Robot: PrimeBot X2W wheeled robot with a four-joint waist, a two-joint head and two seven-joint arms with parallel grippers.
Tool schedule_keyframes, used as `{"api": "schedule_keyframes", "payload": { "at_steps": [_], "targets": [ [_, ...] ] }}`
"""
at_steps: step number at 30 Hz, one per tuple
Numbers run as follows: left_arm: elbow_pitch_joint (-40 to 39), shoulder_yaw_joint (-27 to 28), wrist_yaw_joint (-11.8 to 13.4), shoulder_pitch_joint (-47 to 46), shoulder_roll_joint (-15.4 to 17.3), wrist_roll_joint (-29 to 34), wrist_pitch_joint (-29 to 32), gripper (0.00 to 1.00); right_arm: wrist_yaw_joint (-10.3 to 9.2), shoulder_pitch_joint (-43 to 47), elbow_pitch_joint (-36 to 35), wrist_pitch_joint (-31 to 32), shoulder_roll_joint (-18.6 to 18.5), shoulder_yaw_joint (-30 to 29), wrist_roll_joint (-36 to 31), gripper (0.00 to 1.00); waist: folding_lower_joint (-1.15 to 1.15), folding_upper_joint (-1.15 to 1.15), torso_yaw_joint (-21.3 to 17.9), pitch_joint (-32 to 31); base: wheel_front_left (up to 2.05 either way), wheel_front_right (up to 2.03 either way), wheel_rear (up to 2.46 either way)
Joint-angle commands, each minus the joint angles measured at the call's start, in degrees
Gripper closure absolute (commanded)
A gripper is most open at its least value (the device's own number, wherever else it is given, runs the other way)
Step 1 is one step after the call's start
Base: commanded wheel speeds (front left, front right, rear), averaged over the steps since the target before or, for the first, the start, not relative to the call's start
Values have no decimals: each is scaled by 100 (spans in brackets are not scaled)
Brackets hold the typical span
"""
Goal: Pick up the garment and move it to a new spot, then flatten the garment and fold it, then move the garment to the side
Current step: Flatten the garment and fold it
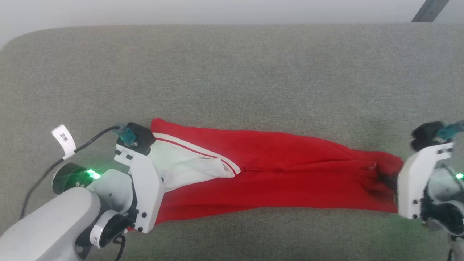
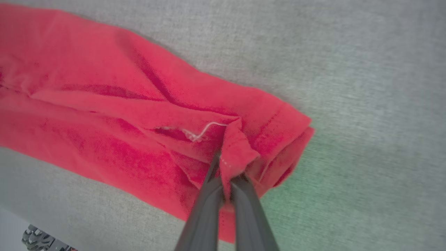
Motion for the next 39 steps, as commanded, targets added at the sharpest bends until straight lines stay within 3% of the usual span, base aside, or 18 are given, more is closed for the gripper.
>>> {"api": "schedule_keyframes", "payload": {
  "at_steps": [1,2,3,4,5,6,17,31,39],
  "targets": [
    [145,29,-84,79,-43,-37,-148,82,-3,-70,57,-66,29,101,-35,97,0,0,8,-19,0,0,0],
    [302,44,-151,109,-91,-45,-272,65,-3,-116,137,-71,62,153,3,87,0,0,10,-34,0,0,0],
    [444,51,-218,159,-156,-102,-370,60,-3,-143,230,-95,98,185,38,67,0,0,13,-61,0,0,0],
    [578,71,-284,179,-200,-106,-492,53,-3,-169,297,-119,57,245,-18,42,0,0,20,-90,0,0,0],
    [673,97,-344,169,-220,-59,-625,24,-3,-197,365,-136,56,276,-1,0,0,0,27,-119,0,0,0],
    [770,133,-376,193,-266,-77,-732,0,-3,-213,436,-155,62,294,43,0,0,0,42,-158,0,0,0],
    [848,610,-546,772,-305,-72,-2290,0,-3,-14,373,-286,29,146,167,0,0,0,213,-557,0,0,0],
    [1191,1705,-176,2150,-251,107,-5343,0,-3,482,451,169,141,-990,-78,0,0,0,602,-723,0,0,0],
    [1521,2279,-360,2676,-552,81,-5875,0,-3,275,1205,59,257,-839,-44,0,0,0,825,-683,0,0,0]
  ]
}}
